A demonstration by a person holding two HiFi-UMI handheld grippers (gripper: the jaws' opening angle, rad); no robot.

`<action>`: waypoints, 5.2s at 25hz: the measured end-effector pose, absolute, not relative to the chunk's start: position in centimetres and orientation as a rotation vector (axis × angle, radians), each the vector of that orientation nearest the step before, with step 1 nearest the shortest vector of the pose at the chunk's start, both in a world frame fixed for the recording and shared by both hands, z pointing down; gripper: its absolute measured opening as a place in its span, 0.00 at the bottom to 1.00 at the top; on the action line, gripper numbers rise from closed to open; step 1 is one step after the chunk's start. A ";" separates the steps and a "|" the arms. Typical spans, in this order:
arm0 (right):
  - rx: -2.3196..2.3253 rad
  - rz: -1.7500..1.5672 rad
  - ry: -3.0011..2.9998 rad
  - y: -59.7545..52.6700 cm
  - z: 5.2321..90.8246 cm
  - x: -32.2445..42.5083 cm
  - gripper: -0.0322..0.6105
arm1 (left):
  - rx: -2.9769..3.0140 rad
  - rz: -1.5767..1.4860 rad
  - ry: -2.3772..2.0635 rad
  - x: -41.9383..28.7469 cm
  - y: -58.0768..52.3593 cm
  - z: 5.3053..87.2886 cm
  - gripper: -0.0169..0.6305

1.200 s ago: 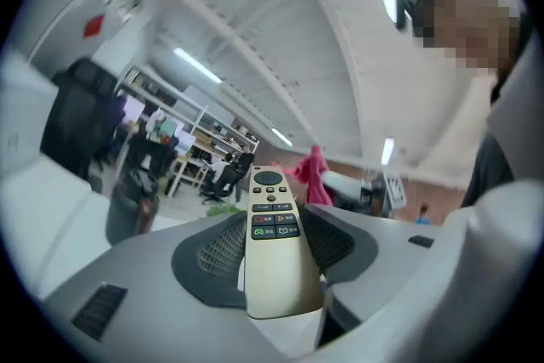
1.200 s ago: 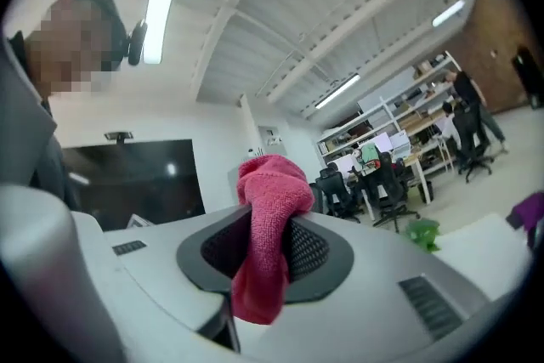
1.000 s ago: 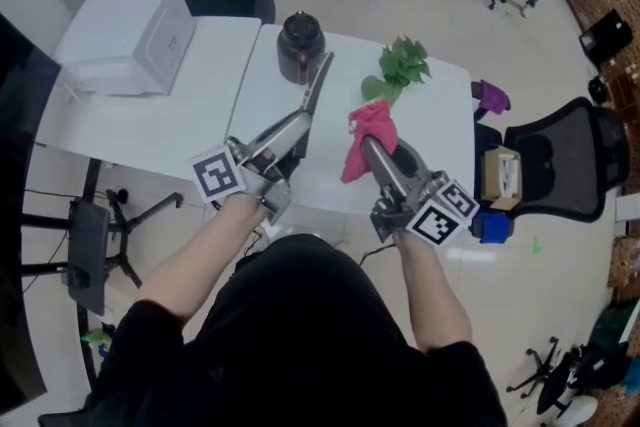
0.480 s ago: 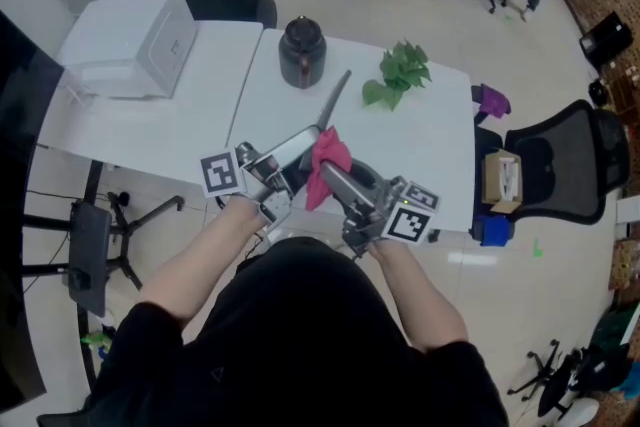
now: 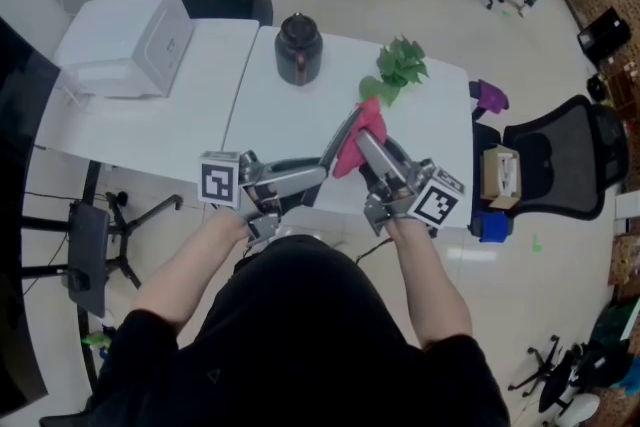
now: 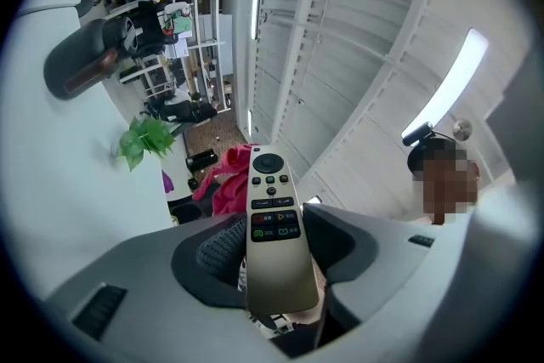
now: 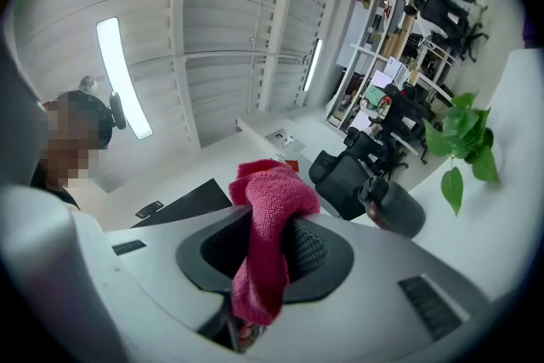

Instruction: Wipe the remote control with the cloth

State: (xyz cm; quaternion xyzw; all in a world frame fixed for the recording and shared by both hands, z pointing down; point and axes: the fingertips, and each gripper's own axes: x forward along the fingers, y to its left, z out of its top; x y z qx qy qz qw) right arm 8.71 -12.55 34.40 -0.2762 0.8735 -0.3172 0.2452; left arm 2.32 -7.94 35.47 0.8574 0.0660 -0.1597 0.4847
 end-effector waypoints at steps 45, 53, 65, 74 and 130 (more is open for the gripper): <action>-1.917 -0.646 2.853 -7.4 47.8 13.4 0.21 | 1.892 0.991 -1.460 -16.2 -22.0 70.9 0.36; -1.929 -0.719 2.870 -8.1 49.6 13.6 0.21 | 1.943 0.947 -1.474 -16.6 -21.3 69.3 0.44; -2.087 -1.059 2.930 -14.5 61.9 15.3 0.21 | 2.205 0.775 -1.471 -16.3 -16.4 60.2 0.44; -2.325 -1.308 2.933 -15.4 68.9 17.1 0.23 | 2.357 0.747 -1.417 -13.9 -13.1 55.7 0.44; -1.642 -0.296 2.937 -8.7 40.8 5.5 0.06 | 2.952 0.460 -0.961 0.2 -10.2 41.4 0.03</action>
